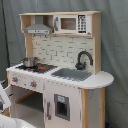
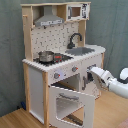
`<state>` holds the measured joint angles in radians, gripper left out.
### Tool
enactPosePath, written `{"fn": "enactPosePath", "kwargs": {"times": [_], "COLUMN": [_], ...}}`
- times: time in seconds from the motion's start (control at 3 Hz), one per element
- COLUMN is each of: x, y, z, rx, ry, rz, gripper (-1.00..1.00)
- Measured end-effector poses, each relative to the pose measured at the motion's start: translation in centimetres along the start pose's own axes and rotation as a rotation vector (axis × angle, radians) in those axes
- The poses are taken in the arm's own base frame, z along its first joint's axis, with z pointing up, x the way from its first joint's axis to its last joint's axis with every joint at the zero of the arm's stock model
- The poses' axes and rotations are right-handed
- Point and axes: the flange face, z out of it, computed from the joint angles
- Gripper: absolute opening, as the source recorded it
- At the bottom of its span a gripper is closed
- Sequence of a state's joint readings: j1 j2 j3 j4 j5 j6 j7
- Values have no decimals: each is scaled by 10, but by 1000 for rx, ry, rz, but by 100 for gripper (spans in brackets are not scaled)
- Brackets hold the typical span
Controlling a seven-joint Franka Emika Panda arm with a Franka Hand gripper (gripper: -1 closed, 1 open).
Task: Play with the kitchen
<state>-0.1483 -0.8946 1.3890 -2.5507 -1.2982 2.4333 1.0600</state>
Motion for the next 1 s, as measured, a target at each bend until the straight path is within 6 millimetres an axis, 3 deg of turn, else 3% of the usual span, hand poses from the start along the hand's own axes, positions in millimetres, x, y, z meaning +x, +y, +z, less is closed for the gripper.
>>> {"fn": "enactPosePath", "kwargs": {"times": [0.33,1.0], "x": [4,38], "y": [7,58], "z": [-4,4], "rx": [-35,-91], "ry": [-1,-5], "rz": [-87,-146], "gripper": [100,100]}}
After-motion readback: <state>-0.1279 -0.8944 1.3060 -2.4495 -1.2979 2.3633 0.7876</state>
